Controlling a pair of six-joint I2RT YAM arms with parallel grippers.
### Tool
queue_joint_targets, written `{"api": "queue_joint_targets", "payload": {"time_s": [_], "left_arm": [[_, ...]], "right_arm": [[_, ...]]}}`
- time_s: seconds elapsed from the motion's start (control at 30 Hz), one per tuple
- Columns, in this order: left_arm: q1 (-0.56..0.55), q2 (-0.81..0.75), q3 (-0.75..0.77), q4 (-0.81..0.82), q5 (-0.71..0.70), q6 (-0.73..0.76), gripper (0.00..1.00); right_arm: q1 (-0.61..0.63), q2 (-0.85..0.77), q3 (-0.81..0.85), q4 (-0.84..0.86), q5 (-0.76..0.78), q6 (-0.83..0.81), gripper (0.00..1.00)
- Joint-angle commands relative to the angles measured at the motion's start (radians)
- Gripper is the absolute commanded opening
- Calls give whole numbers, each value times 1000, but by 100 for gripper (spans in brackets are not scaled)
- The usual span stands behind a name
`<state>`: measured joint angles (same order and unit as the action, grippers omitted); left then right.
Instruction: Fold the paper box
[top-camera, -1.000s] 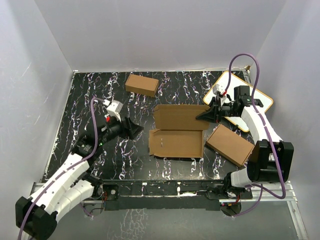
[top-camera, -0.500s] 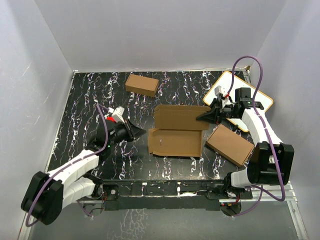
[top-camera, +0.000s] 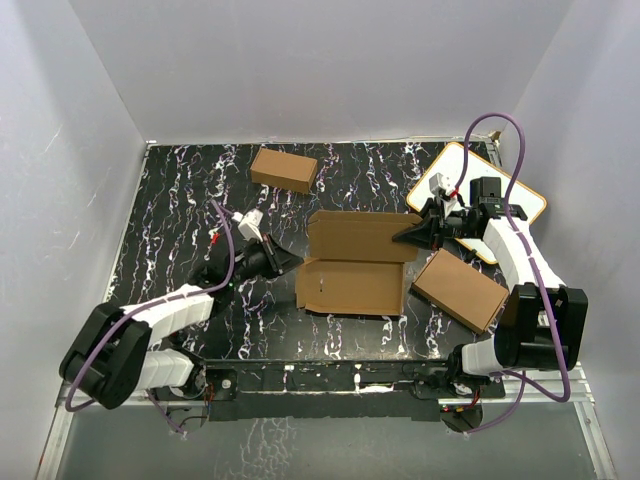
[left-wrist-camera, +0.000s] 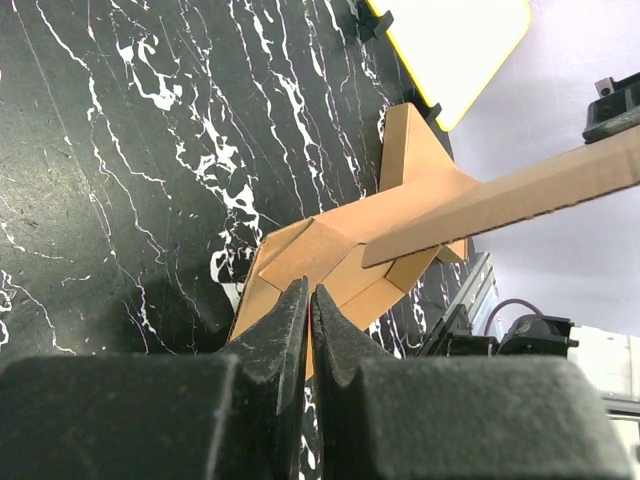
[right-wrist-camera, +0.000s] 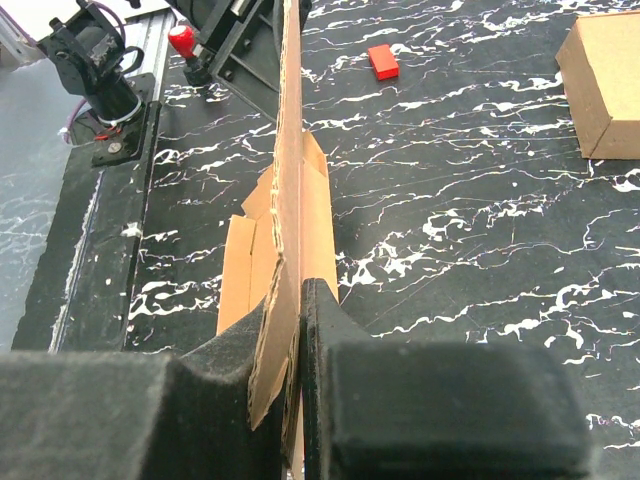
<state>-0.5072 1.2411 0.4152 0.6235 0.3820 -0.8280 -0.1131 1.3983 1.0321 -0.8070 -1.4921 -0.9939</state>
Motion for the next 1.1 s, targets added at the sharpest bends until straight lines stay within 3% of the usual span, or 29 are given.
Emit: {"api": "queue_joint_targets", "payload": {"time_s": [0.0, 0.63, 1.07], "left_arm": [[-9, 42, 41, 63, 11, 25, 3], [-127, 202, 96, 134, 19, 19, 8], [-168, 297, 58, 426, -129, -128, 11]], "right_arm": [[-4, -24, -1, 54, -88, -58, 8], [-5, -27, -16, 61, -106, -57, 8], [-5, -31, -41, 103, -135, -17, 8]]}}
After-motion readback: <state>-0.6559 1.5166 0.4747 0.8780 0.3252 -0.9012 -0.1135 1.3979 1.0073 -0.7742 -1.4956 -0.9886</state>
